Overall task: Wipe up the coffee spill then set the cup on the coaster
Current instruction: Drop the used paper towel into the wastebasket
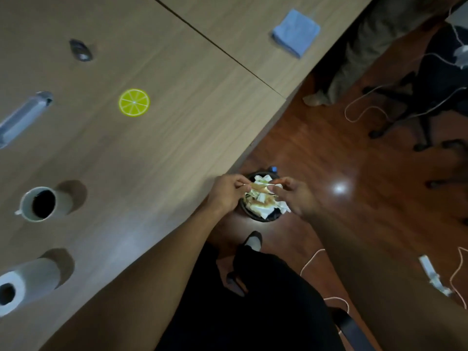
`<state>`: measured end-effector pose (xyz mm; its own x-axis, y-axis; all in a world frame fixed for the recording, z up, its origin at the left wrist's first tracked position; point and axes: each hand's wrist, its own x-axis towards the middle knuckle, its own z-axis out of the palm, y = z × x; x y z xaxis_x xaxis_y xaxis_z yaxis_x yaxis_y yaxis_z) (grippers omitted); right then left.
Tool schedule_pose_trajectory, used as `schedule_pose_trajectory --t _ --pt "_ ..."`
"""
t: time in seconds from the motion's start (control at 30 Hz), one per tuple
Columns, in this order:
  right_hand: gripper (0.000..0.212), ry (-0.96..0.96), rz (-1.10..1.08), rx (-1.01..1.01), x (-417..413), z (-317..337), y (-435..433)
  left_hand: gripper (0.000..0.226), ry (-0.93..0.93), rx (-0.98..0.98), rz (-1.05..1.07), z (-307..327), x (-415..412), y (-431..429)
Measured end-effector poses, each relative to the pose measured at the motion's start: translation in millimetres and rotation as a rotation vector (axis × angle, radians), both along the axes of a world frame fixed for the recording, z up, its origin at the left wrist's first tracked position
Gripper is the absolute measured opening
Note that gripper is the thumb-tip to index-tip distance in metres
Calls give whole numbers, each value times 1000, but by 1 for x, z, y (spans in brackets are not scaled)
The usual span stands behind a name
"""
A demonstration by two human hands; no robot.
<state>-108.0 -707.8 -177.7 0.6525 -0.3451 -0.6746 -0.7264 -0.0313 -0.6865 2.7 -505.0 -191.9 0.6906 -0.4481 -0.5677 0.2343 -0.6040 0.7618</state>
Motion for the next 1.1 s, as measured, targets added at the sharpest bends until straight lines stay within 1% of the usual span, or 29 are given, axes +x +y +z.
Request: schedule_pose_trajectory --t 0.03,0.1,0.13,0.23,0.27,0.3,0.37,0.43,0.47,0.53,0.6,0.63,0.73,0.8,0.87,0.93,1.03,1.1 --pt "7 12 -16 6 -7 -12 -8 7 9 16 -11 -13 -5 -9" --pt "17 22 -29 -14 -18 -32 -20 12 19 30 -29 -33 -13 -24" --pt "22 27 -26 -45 -24 -42 -27 20 15 40 -58 -42 -18 -32" --pt "39 52 21 -139 -39 -64 -47 63 -11 142 -204 -55 -25 -43" --pt "46 61 33 -159 -43 -69 -53 73 -14 163 -240 -55 -25 -45" --pt "52 73 34 -177 -45 -73 -58 77 -3 169 -260 -56 -25 -44" --pt "54 81 4 -174 -45 -72 -66 73 0 176 -283 -54 -22 -45" --pt "51 86 28 -143 -40 -72 -61 61 -16 203 -255 -52 -21 -36" --pt "49 89 19 -135 -40 -72 -61 59 -18 213 -263 -52 -21 -34" --pt "42 78 7 -123 -35 -71 -58 61 -18 217 -266 -50 -19 -31" --pt "31 65 26 -95 -22 -54 -47 57 -28 207 -247 -36 -14 -21" --pt "29 53 42 -93 -13 -44 -39 53 -34 200 -219 -30 -10 -14" --pt "33 15 130 -98 19 -11 -13 45 -24 169 -112 -4 3 7" --pt "34 -7 162 -49 40 6 10 39 -10 129 -30 12 12 30" --pt "32 -29 205 -20 61 19 31 40 -3 79 49 26 20 54" --pt "27 -63 287 -21 83 31 56 41 -24 80 117 43 29 83" --pt "25 -96 394 -6 117 44 97 28 -55 81 223 68 42 132" --pt "24 -111 466 -8 140 51 126 26 -86 96 296 81 49 165"
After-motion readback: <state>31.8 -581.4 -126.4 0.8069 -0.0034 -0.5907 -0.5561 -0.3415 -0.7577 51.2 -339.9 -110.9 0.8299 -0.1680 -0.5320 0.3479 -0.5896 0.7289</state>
